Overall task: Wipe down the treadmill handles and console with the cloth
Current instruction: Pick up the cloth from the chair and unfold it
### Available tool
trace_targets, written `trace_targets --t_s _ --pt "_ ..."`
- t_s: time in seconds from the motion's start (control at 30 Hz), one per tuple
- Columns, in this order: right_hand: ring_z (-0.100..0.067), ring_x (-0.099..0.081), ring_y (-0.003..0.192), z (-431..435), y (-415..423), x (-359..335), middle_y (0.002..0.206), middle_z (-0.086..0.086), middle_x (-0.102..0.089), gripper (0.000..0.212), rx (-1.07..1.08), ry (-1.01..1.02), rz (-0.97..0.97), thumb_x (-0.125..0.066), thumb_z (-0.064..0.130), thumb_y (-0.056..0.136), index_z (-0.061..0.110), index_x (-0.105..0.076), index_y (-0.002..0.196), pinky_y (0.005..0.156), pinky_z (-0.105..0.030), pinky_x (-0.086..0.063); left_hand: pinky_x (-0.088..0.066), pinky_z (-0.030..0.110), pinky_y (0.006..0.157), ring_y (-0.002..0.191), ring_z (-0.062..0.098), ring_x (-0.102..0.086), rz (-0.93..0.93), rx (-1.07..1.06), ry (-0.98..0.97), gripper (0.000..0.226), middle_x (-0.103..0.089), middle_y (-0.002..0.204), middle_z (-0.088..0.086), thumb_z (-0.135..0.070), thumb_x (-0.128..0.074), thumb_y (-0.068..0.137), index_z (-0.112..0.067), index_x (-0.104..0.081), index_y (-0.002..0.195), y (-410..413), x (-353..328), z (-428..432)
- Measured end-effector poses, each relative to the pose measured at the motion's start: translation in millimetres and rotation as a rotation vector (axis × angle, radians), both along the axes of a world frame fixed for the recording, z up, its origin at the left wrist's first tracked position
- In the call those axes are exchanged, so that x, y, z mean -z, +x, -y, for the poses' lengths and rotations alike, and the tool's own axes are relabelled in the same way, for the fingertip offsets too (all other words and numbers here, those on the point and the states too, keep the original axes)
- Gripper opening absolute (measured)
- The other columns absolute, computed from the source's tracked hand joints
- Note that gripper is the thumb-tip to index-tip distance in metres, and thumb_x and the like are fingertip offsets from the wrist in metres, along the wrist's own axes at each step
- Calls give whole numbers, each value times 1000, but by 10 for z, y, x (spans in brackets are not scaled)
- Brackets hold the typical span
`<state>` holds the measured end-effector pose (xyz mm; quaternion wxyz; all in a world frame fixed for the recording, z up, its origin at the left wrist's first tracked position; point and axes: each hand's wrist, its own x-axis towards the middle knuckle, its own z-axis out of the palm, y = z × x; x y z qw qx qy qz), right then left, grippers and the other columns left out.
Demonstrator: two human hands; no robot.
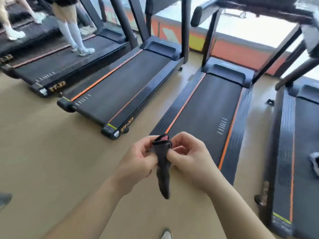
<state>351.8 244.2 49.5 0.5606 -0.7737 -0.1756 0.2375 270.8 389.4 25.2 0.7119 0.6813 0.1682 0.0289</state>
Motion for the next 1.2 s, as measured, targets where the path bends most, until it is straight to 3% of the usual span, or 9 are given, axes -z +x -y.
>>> trace_targets --t_s 0.07,0.2,0.33,0.47,0.57,0.77,0.9,1.07,1.2 --pt "-20 -61 57 -412 309 -35 67 -14 -68 8 -28 28 -6 -68 8 79 13 -62 79 60 -38 -48 -47 13 57 64 -1 -64 5 -29 6 31 -75 81 -6 10 -54 98 -11 -68 115 173 -71 -343" --pt "-17 -50 56 -1304 794 -98 63 -8 -62 10 -118 20 -61 -68 11 76 7 -61 81 56 -33 -42 -53 55 91 95 19 -62 15 -133 26 29 -69 112 23 -27 -77 88 -21 -73 117 439 -53 -1156" --pt "-17 -55 66 -2325 1210 -93 71 -14 -65 15 -193 42 -48 -67 21 70 12 -61 81 64 -39 -46 -50 24 79 87 9 -60 57 -293 106 24 -74 102 -1 -28 -80 89 -27 -74 113 777 7 -2087" --pt "-23 -71 77 -3340 1645 -32 85 -15 -76 9 -202 63 -55 -73 7 86 9 -64 86 81 -49 -57 -57 43 93 100 27 -72 79 -380 44 19 -77 107 -2 -25 -81 89 -26 -77 107 1155 10 -3096" --pt "-30 -73 96 -4096 2080 -79 98 -8 -78 11 -160 61 -21 -70 -1 82 1 -64 92 93 -49 -55 -56 29 82 91 18 -74 97 -373 16 6 -79 94 3 -17 -75 93 -18 -78 99 1525 -20 -4022" --pt "-23 -45 72 -5223 3019 -278 73 -10 -47 30 71 48 -52 -66 28 65 8 -47 76 68 -42 -33 -52 20 64 73 9 -68 102 -410 81 6 -75 79 -2 -17 -66 99 -14 -69 94 2569 -260 -5500" --pt "-19 -53 69 -5668 3758 -226 76 -2 -63 19 160 -6 -46 -69 29 85 15 -56 85 64 -32 -40 -55 28 75 83 13 -71 103 -310 129 6 -76 86 1 -19 -67 98 -22 -69 94 3498 -305 -6023" --pt "-19 -61 72 -6337 4706 -289 82 -11 -70 43 114 20 -60 -72 55 69 19 -60 88 67 -37 -45 -56 31 76 85 16 -71 114 -297 126 9 -77 92 0 -15 -68 97 -24 -69 97 4575 -353 -6487" --pt "-16 -60 72 -6800 5302 -443 79 3 -67 31 119 101 -68 -71 52 79 23 -65 88 69 -37 -49 -59 40 89 96 12 -71 103 -244 169 22 -77 102 -9 -13 -60 100 -32 -70 107 5192 -494 -6754"
